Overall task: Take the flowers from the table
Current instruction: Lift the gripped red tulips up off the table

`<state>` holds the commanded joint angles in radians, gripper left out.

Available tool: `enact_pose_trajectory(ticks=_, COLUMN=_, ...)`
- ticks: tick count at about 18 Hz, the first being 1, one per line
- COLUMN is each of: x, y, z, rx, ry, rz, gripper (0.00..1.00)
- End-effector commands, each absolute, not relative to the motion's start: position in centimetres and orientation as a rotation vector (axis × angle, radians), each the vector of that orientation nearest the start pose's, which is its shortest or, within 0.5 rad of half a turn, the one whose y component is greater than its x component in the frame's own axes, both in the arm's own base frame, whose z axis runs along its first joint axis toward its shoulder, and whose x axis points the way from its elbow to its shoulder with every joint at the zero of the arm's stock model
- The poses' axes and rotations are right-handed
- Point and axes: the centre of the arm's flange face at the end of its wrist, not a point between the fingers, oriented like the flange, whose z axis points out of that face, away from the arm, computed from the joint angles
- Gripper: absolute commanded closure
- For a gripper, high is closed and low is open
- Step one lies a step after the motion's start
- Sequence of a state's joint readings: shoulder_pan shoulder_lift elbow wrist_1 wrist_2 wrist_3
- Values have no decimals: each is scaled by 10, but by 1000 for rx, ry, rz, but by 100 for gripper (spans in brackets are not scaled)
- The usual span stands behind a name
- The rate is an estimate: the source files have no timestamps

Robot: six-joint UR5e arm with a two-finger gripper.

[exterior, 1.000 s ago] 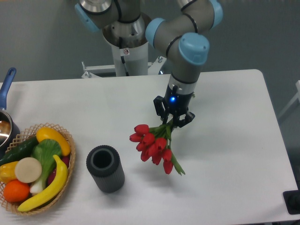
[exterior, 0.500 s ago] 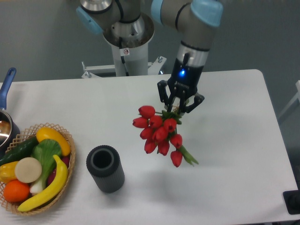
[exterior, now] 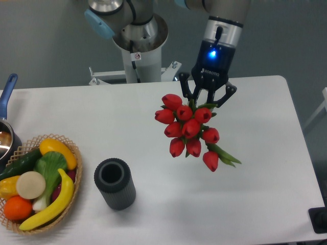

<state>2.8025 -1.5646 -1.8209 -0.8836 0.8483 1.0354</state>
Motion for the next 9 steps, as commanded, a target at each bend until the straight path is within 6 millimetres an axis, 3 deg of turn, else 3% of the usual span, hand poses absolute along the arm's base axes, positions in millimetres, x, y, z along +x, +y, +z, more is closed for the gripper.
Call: enact_pose_trajectory(ticks=9, x=-409, y=350, z=467, rx=-2319, ry=-41, rz=107, gripper=66)
